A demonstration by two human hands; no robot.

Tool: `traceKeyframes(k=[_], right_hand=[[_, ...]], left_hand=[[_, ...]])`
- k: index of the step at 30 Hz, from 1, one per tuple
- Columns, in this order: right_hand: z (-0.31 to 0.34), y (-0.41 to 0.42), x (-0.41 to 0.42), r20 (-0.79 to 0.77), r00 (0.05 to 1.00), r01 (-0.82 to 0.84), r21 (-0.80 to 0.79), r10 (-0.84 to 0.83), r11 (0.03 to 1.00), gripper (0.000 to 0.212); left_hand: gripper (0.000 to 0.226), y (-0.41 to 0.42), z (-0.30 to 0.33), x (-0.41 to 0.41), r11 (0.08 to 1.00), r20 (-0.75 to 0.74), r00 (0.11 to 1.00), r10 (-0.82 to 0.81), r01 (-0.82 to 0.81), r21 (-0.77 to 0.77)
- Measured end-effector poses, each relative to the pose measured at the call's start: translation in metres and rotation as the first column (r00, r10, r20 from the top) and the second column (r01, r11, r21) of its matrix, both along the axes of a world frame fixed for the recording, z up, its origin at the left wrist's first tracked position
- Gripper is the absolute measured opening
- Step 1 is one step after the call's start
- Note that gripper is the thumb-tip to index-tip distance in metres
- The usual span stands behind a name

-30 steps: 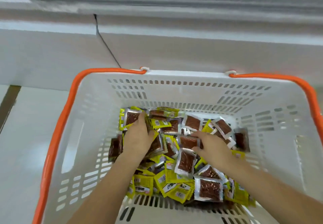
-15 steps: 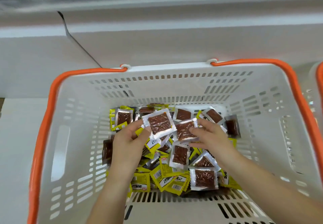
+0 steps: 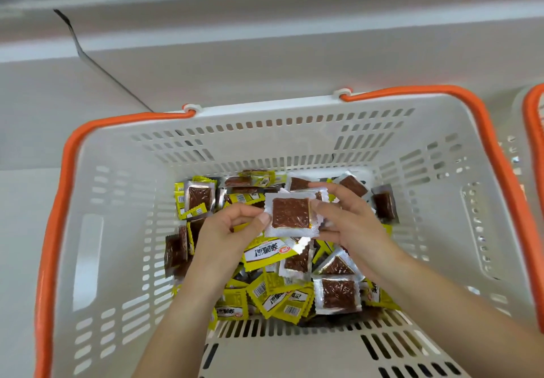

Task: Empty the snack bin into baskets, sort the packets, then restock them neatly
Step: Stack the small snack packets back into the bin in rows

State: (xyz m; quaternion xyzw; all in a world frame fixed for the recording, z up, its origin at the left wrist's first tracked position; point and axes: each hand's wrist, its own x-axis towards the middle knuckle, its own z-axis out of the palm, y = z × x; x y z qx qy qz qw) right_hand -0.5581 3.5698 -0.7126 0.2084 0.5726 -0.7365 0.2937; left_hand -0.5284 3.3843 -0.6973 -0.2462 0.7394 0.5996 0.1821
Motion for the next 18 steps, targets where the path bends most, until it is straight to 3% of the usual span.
traceKeyframes(k=[3,7,12,18], right_hand=[[0.0,0.005,-0.002,0.023,0.995,0.094,-0.083,-0.092,0.992,0.018],[0.001,-0.002,0.0,0.005,1.0,0.013,-0.097,-0.013,0.995,0.031],[0.002,-0.019,0.006,-0.053,0.996,0.071,-0.012,-0.072,0.997,0.034],[0.002,-0.017,0.005,-0.147,0.989,0.029,0.111,-0.012,0.993,0.035]], left_hand=[[0.016,0.001,-0.001,0.0,0.994,-0.023,0.993,0.113,-0.113,0.005],[0.016,0.01,-0.008,0.0,0.964,-0.042,0.963,0.266,-0.266,0.01],[0.009,0.026,-0.013,0.005,0.98,-0.082,0.978,0.192,-0.195,-0.031],[0.003,0.024,-0.012,0.005,0.991,-0.103,0.989,0.11,-0.118,-0.066]])
